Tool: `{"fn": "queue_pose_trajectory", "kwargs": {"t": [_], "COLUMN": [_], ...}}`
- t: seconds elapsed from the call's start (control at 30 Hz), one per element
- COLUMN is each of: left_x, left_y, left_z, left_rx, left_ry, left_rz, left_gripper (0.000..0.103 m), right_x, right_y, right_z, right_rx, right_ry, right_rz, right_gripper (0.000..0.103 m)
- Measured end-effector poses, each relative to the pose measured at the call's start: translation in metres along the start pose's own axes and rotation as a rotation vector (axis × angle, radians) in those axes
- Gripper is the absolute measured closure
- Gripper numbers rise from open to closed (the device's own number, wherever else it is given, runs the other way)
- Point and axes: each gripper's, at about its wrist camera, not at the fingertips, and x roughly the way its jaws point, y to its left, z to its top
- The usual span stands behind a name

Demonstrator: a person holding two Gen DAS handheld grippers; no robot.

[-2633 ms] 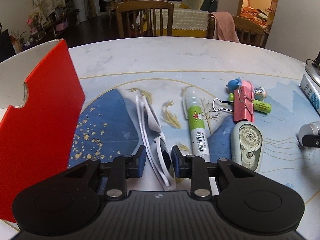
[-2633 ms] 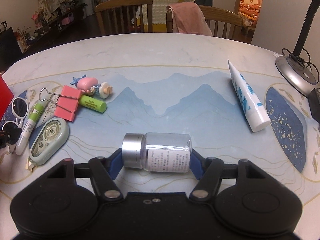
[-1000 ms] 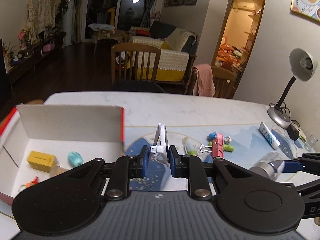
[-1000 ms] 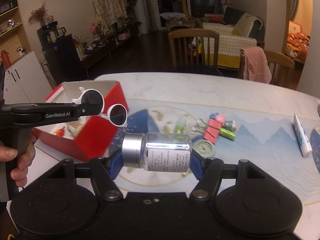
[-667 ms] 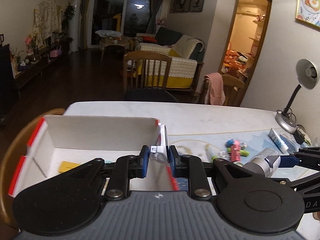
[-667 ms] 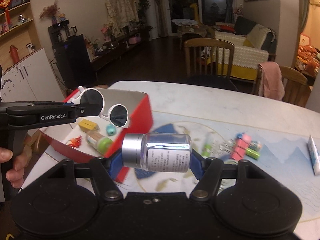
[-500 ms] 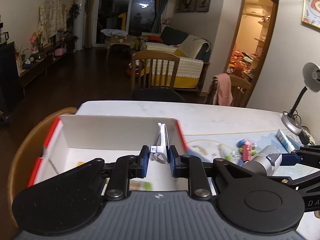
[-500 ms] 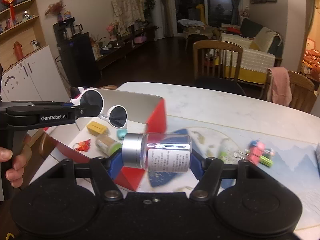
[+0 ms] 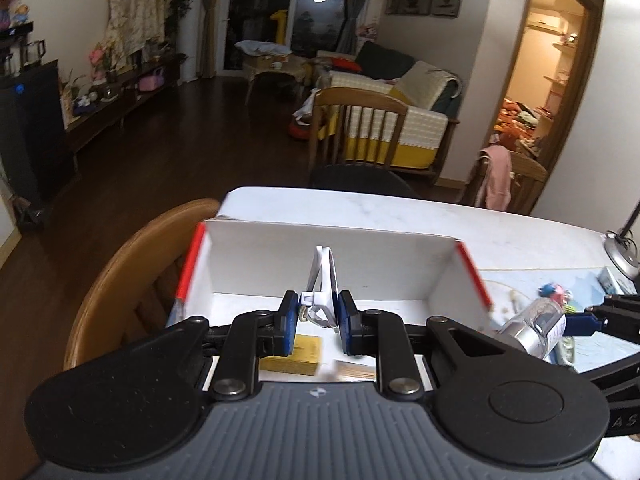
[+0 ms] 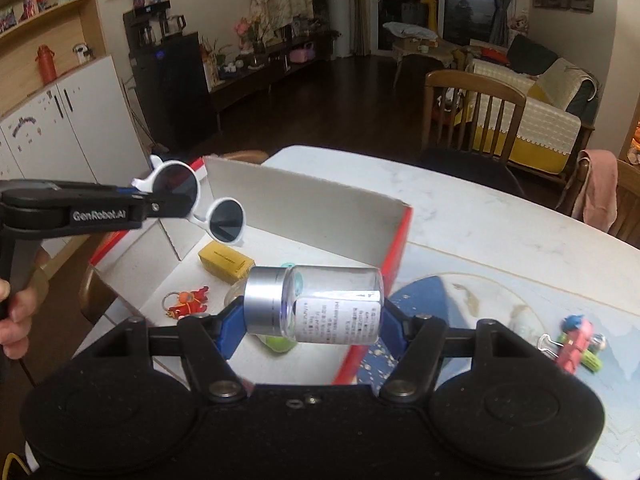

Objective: Organize rigid objects
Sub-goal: 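Carry the sunglasses and silver jar into the red box and open both tools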

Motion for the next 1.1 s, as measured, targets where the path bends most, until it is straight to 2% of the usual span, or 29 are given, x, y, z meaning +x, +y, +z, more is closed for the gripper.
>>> {"fn": "queue_pose_trajectory", "kwargs": {"t": [0.23,0.6,1.1], "left_x": [0.025,0.061,0.082], "left_y": [0.028,0.023,0.018], "left_z": [0.004,0.000,-0.018], "left_rx": [-0.066,-0.015,0.023], "left_ry": [0.022,0.067,0.183], "left_rz": [-0.024,-0.025,-0.025], "left_gripper": [0.083,0.083,0.083], "right_x": [0.043,0.093,0.113], "right_y": [0.020,0.037,0.034], "right_z": [0.013,0.018,0.012], "right_rx": [-0.047,-0.081,-0.081], "right_ry": [0.064,0.148,0.193], "right_rz": [-0.027,-0.057,-0.068], "right_gripper": [0.036,0.036,0.036]}}
